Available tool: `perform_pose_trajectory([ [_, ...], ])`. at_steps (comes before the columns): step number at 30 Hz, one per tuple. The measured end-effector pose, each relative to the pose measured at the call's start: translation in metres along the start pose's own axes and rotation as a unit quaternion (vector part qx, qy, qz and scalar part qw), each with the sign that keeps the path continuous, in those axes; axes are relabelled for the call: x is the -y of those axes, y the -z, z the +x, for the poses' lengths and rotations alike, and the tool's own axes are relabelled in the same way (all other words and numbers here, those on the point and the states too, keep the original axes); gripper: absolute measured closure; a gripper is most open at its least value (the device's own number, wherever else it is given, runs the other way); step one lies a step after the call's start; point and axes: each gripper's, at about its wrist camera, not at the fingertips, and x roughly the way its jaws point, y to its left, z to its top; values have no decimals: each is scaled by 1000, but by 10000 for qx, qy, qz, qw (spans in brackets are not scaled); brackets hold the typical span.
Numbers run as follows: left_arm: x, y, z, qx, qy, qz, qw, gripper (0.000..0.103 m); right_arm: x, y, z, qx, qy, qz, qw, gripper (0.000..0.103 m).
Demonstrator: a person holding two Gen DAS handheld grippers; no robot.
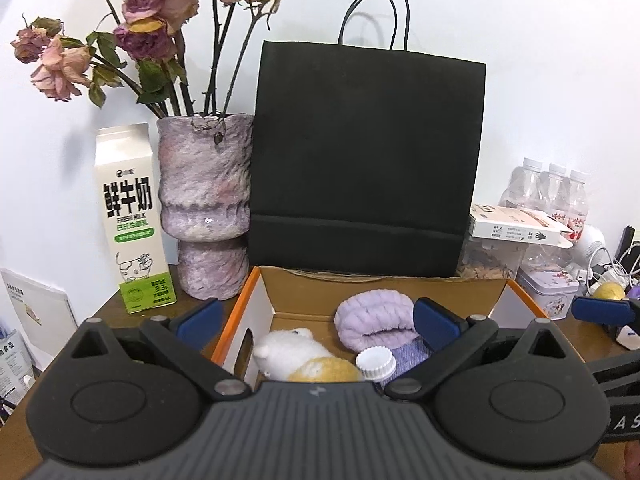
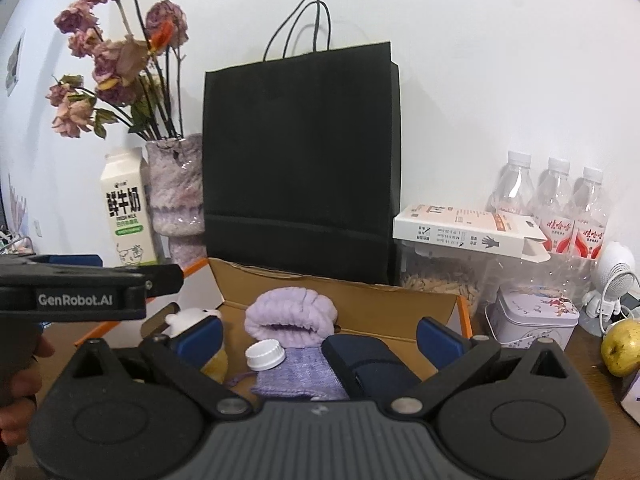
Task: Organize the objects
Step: 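Open both grippers to drop the cap and pouch into the box, then move both grippers back toward the black cable and yellow block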
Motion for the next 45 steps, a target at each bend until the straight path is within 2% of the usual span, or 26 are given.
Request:
perform_pose_trajectory([
  [16, -13, 26, -68, -91, 17, -95, 9999, 0, -8, 23, -67, 102, 45, 37, 9999, 0],
  [34, -24, 71, -150, -152, 81, -49, 9998, 0, -40, 71, -147, 24, -40, 34, 10000, 0],
  [45, -27, 101, -181, -190, 172, 91, 9996, 0, -53, 108, -174, -214, 85, 54, 9997, 0],
])
